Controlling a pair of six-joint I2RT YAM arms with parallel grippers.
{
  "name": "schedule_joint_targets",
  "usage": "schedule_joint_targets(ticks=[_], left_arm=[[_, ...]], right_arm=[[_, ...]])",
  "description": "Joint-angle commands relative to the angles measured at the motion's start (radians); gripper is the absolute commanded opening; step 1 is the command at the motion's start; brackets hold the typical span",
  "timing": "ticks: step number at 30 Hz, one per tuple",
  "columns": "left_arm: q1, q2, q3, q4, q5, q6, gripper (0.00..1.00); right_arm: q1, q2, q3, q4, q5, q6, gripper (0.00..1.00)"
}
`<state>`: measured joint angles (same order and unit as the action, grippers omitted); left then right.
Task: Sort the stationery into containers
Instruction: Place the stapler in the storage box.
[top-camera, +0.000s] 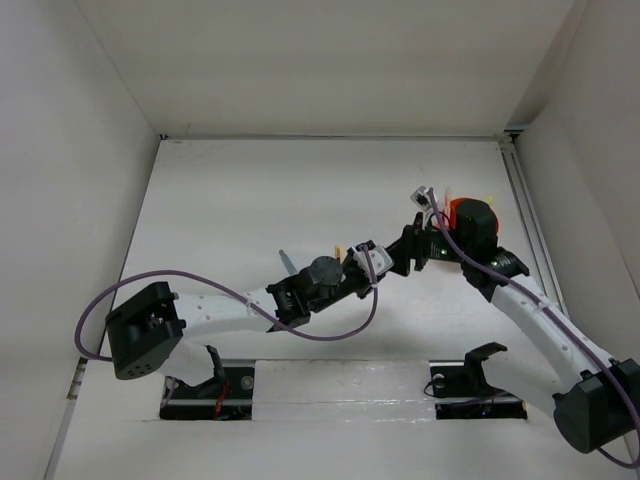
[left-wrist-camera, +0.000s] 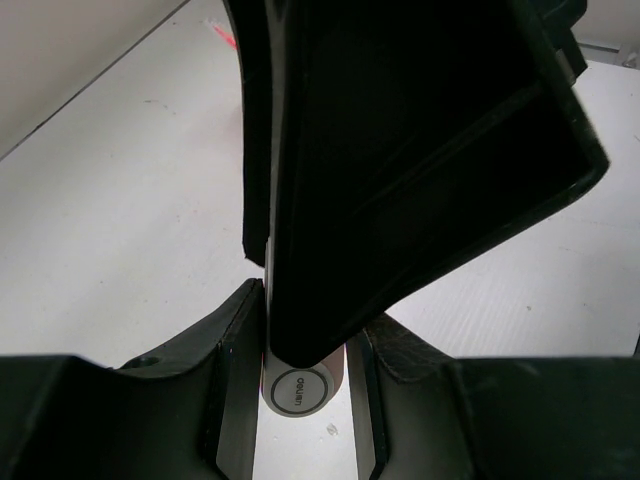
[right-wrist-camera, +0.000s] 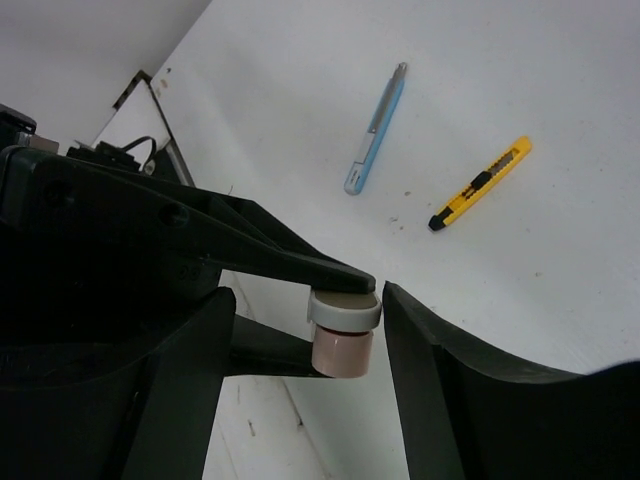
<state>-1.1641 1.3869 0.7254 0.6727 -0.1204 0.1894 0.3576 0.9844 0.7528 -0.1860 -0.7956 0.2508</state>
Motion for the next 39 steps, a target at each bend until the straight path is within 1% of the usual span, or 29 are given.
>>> schedule_joint_targets(ticks=[1, 2, 5, 8, 11, 13, 16, 17, 18, 20, 23, 24, 26, 27, 28, 29, 30, 31, 32, 33, 36, 37, 39], left_arm=[[-0.003, -0.028, 0.002, 0.062, -0.004, 0.002, 0.0], [-0.003, -0.028, 0.002, 0.062, -0.018, 0.002, 0.0], [-0.003, -0.028, 0.002, 0.062, -0.028, 0.012, 0.0], [-0.003, -0.028, 0.002, 0.062, -0.038, 0.012, 0.0], [-0.003, -0.028, 0.002, 0.062, -0.048, 0.021, 0.0], [-0.003, -0.028, 0.002, 0.062, -0.058, 0.021, 0.0], [-0.003, -0.028, 0.002, 0.062, -0.058, 0.021, 0.0], [-0.003, -0.028, 0.002, 0.062, -0.058, 0.03, 0.0], [-0.003, -0.028, 0.002, 0.062, -0.058, 0.03, 0.0], [-0.003, -0.037, 0.002, 0.062, -0.058, 0.03, 0.0], [-0.003, -0.037, 0.002, 0.062, -0.067, 0.03, 0.0], [-0.003, -0.037, 0.002, 0.062, -0.067, 0.03, 0.0], [-0.003, -0.046, 0.002, 0.071, -0.067, 0.03, 0.0], [-0.003, -0.046, 0.002, 0.071, -0.067, 0.03, 0.0], [-0.003, -0.046, 0.002, 0.071, -0.067, 0.03, 0.0], [-0.003, -0.046, 0.002, 0.071, -0.076, 0.016, 0.0], [-0.003, -0.046, 0.002, 0.062, -0.076, 0.016, 0.05], [-0.003, -0.046, 0.012, 0.062, -0.087, 0.007, 0.14], [-0.003, -0.046, 0.012, 0.062, -0.087, 0.007, 0.25], [-0.003, -0.046, 0.012, 0.062, -0.102, -0.005, 0.41], [-0.003, -0.037, 0.012, 0.062, -0.114, -0.018, 0.53], [-0.003, -0.037, 0.012, 0.062, -0.114, -0.027, 0.64], [-0.003, -0.037, 0.012, 0.053, -0.114, -0.036, 0.7]], right_arm=[[0.032, 0.026, 0.029, 0.043, 0.009, -0.016, 0.66], [0.044, 0.026, 0.029, 0.031, 0.018, -0.027, 0.66], [0.053, 0.049, 0.039, 0.002, 0.03, -0.041, 0.58], [0.053, 0.05, 0.048, -0.018, 0.042, -0.064, 0.56], [0.053, 0.05, 0.091, -0.091, 0.099, -0.102, 0.56], [0.044, 0.05, 0.101, -0.135, 0.108, -0.136, 0.56], [0.044, 0.05, 0.102, -0.145, 0.108, -0.136, 0.48], [0.035, 0.05, 0.102, -0.145, 0.108, -0.145, 0.43], [0.035, 0.05, 0.102, -0.145, 0.108, -0.145, 0.4], [0.035, 0.06, 0.102, -0.145, 0.096, -0.154, 0.31], [0.035, 0.069, 0.082, -0.124, 0.069, -0.142, 0.3], [0.035, 0.069, 0.082, -0.106, 0.032, -0.142, 0.27], [0.035, 0.069, 0.053, -0.045, -0.007, -0.104, 0.19], [0.035, 0.069, 0.052, -0.032, -0.02, -0.094, 0.08], [0.035, 0.069, 0.052, -0.023, -0.034, -0.094, 0.0], [0.035, 0.069, 0.052, -0.023, -0.034, -0.084, 0.0], [0.035, 0.069, 0.052, -0.023, -0.034, -0.084, 0.0], [0.035, 0.069, 0.043, -0.011, -0.021, -0.084, 0.0], [0.035, 0.069, 0.043, -0.01, -0.01, -0.075, 0.0], [0.035, 0.056, 0.043, -0.01, 0.002, -0.074, 0.0], [0.035, 0.046, 0.052, -0.01, 0.03, -0.074, 0.0], [0.035, 0.046, 0.052, 0.003, 0.03, -0.065, 0.0], [0.035, 0.046, 0.052, 0.016, 0.041, -0.065, 0.0]])
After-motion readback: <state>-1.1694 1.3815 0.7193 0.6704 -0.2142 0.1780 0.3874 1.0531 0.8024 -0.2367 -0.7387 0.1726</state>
